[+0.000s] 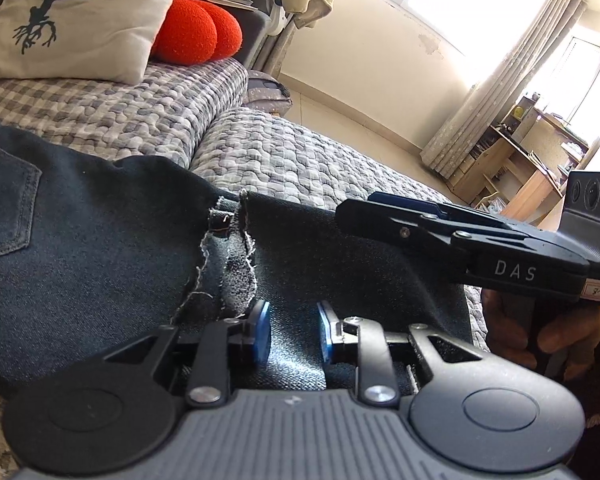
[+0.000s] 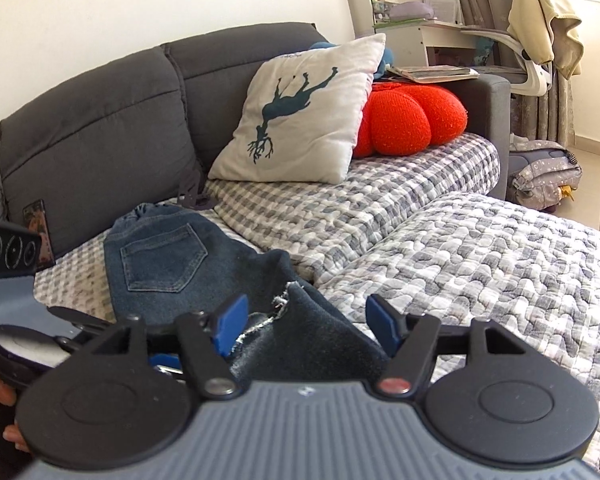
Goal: Fold clothes
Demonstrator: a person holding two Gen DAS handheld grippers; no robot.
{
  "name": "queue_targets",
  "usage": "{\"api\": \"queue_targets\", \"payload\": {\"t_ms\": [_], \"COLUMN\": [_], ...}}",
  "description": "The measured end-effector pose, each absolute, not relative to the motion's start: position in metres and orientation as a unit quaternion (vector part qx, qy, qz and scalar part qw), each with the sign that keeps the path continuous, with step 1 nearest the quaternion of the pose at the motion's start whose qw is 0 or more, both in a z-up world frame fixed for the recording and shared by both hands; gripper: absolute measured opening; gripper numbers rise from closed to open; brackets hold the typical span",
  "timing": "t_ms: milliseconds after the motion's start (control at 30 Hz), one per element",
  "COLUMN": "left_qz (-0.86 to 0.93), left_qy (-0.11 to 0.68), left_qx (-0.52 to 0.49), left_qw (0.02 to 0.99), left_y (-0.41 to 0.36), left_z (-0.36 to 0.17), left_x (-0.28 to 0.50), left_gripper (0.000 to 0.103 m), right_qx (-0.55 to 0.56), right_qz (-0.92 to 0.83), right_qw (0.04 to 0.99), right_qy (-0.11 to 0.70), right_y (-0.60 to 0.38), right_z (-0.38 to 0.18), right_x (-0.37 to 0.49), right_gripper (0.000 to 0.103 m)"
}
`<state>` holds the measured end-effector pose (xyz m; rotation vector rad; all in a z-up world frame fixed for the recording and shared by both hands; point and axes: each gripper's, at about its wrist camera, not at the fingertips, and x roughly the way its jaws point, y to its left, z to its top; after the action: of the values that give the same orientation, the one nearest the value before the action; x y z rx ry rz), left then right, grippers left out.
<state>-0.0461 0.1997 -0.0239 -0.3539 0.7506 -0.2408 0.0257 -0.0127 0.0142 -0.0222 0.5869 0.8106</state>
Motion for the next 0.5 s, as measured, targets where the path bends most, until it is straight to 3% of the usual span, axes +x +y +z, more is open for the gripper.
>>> {"api": "queue_targets", "payload": {"t_ms": [100, 500], "left_qz": [-0.121, -0.109], "left_qy": [0.355, 0.347], "left_qx": [-0.169, -0.19], "left_qw": [0.911, 0.912], "left_y": [0.1965, 0.2027], "left_z": [-0.021, -0.0175], "left_x": [-0.0472, -0.0495], "left_gripper": [0.053, 0.057], "right_qx": [-0.007, -0.025], "right_qz": [0.378, 0.36], "right_qw": [0.882, 0.89], "right_qy": [0.281, 0.279], "right_y": [-0.018, -0.0241], "right_z": [0.0099, 0.01], "right_x": [0.0248, 0.0194], "right_gripper": [0.076, 0.089]}}
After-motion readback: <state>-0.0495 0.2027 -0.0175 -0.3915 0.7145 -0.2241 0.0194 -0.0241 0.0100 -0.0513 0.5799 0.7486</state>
